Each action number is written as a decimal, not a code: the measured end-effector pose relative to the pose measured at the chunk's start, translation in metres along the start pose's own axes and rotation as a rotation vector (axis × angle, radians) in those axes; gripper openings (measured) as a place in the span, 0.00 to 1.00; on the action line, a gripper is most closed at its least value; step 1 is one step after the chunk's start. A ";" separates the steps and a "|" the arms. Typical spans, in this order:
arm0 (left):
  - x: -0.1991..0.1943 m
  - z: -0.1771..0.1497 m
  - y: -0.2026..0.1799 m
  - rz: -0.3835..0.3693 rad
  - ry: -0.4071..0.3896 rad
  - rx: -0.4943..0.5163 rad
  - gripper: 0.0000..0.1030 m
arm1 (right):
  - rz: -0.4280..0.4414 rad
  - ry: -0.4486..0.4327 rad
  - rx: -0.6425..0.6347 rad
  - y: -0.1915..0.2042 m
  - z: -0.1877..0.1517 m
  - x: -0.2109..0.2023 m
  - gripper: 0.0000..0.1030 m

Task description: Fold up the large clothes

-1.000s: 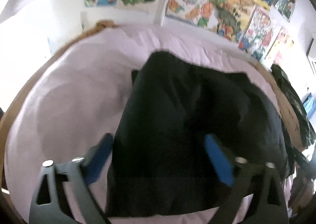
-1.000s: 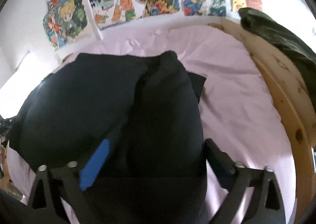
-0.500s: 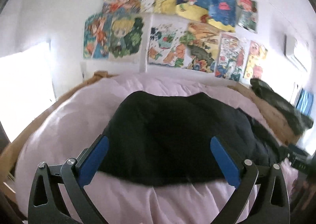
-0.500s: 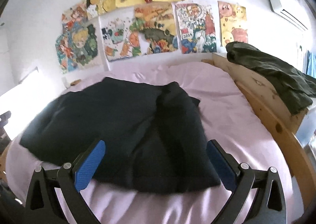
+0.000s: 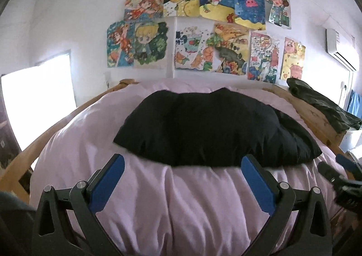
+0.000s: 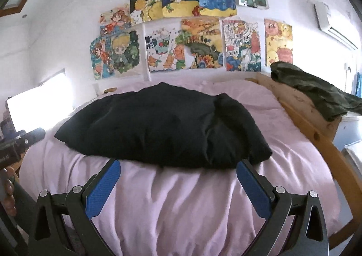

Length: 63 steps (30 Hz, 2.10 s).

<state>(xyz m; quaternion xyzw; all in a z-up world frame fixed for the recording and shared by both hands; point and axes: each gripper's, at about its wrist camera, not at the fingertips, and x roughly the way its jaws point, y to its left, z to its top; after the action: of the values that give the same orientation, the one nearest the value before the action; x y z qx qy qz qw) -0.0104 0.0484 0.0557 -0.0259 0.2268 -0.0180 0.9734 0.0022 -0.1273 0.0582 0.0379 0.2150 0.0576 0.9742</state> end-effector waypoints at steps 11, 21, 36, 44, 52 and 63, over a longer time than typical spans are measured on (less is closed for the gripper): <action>-0.020 -0.022 0.007 0.021 0.005 0.015 0.98 | -0.003 0.021 0.070 -0.001 -0.010 -0.017 1.00; -0.005 -0.027 0.006 0.047 0.063 0.031 0.98 | -0.017 0.040 0.054 0.005 -0.016 -0.012 1.00; 0.001 -0.032 0.002 0.064 0.095 0.059 0.98 | -0.021 0.069 0.065 0.003 -0.020 -0.002 1.00; 0.001 -0.032 0.003 0.064 0.094 0.059 0.98 | -0.022 0.070 0.068 0.001 -0.021 -0.001 1.00; 0.002 -0.032 0.005 0.062 0.093 0.062 0.98 | -0.024 0.069 0.068 0.001 -0.021 -0.001 1.00; 0.002 -0.032 0.005 0.062 0.093 0.062 0.98 | -0.022 0.081 0.083 0.000 -0.026 0.001 1.00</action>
<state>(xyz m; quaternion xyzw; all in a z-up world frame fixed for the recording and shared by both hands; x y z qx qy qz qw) -0.0230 0.0522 0.0256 0.0119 0.2719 0.0038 0.9623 -0.0079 -0.1263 0.0347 0.0735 0.2571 0.0393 0.9628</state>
